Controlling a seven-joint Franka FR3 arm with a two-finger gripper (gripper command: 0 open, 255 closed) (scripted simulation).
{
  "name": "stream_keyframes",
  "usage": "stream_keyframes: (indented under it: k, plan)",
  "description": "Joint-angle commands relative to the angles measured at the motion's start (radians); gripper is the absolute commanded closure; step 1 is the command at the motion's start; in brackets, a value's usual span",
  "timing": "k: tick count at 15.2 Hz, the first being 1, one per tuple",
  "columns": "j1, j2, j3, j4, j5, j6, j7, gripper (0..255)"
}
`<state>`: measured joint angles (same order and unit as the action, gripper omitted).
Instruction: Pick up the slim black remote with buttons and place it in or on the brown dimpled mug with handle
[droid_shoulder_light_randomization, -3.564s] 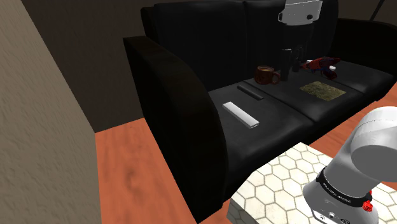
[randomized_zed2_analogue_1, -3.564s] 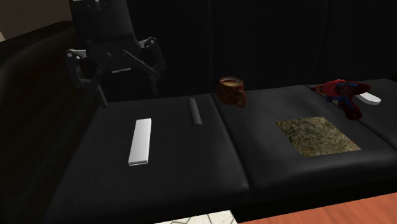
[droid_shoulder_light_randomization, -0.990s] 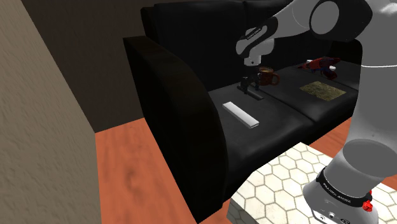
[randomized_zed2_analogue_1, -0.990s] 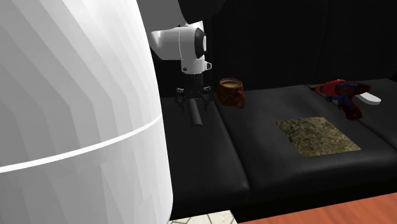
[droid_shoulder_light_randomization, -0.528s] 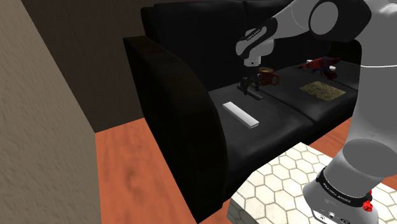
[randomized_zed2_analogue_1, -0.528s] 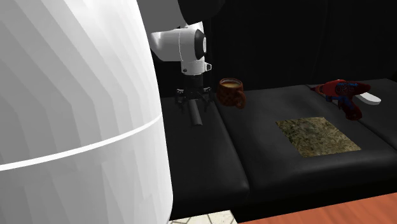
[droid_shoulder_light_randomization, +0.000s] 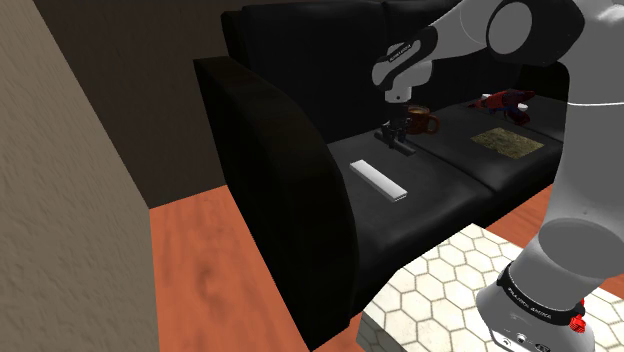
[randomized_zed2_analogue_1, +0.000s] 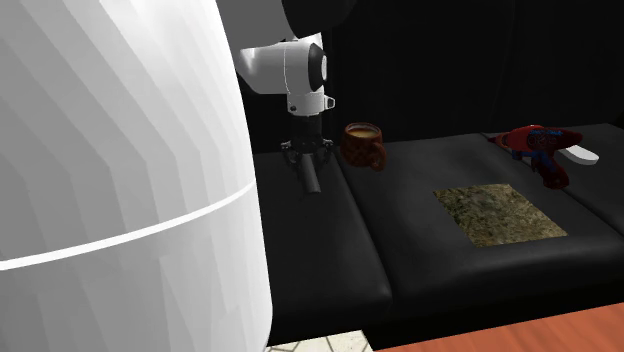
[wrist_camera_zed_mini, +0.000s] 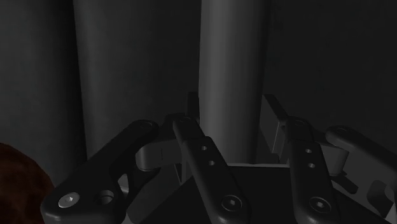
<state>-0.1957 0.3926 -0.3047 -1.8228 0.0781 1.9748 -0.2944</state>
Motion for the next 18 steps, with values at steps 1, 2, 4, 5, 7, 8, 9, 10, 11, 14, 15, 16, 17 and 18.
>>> stream_keyframes:
  k: [1,2,4,5,7,8,9,10,11,14,15,16,17,18]
  plan:
    - [0.004,0.005,0.006,-0.007,0.004,0.002,0.000,255]
    - [0.004,0.003,0.006,-0.008,0.003,0.001,0.000,255]
    - [0.006,-0.011,0.003,0.001,-0.001,-0.021,0.002,255]
    - [0.007,-0.017,0.003,0.005,-0.003,-0.032,0.003,255]
    - [0.008,-0.030,0.001,0.016,-0.007,-0.054,0.005,255]
    - [0.009,-0.036,0.000,0.021,-0.009,-0.066,0.006,255]
    - [0.009,-0.042,-0.001,0.027,-0.011,-0.077,0.007,255]
    - [0.010,-0.048,-0.002,0.033,-0.013,-0.088,0.008,255]
    - [0.010,-0.053,-0.002,0.039,-0.015,-0.100,0.009,255]
    - [0.011,-0.069,-0.004,0.059,-0.020,-0.135,0.011,255]
    - [0.012,-0.074,-0.005,0.066,-0.022,-0.146,0.012,255]
    - [0.012,-0.079,-0.005,0.073,-0.023,-0.158,0.013,255]
    - [0.012,-0.083,-0.006,0.081,-0.025,-0.170,0.013,255]
    - [0.013,-0.088,-0.006,0.088,-0.026,-0.182,0.014,255]
